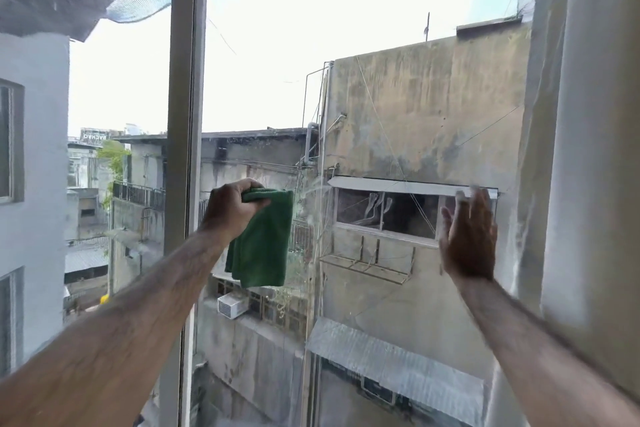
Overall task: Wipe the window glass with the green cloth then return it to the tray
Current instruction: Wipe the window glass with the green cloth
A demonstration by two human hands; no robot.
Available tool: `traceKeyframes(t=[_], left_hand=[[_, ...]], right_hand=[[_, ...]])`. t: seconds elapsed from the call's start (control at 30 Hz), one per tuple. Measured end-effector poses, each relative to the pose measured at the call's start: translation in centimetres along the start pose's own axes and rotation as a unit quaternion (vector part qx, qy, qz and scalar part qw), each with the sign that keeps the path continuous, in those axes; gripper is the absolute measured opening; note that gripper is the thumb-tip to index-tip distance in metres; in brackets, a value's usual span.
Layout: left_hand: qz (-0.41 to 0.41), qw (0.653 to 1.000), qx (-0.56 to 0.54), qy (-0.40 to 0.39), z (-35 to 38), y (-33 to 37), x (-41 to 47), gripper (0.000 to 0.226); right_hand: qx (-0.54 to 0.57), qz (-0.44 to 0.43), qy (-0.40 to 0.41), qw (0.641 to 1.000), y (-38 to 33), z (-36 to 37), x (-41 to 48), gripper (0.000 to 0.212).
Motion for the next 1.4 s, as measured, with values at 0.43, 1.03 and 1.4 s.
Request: traceKeyframes(t=[0.43,1.03,1.4], left_hand=[[0.21,0.921,0.24,0.222,6.2,-0.3,-3.1,0.013],[0.108,0.937,0.238,0.234,9.4,4.6,4.1,0.071],[0.152,0.928,0.299,0.162,14.0,-0.3,-3.9,0.067]], right_hand=[[-0.001,-0.026,0.085,0.996,2.9,5.7,1.3,0.065],[-0.016,-0.047,0.153,0.987,3.9,7.3,0.9,0.062],[-0.017,-0.045,0.159,0.986,3.9,7.2,1.1,0.063]])
Point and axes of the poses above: each hand's wrist, its own x-axis towards the middle knuckle, its own z-axis out of the palm, y = z × x, the point moved 4 cm from there along x, towards the middle knuckle, and after that the axes turned 8 degrees about -z, right-handed, at the moved point
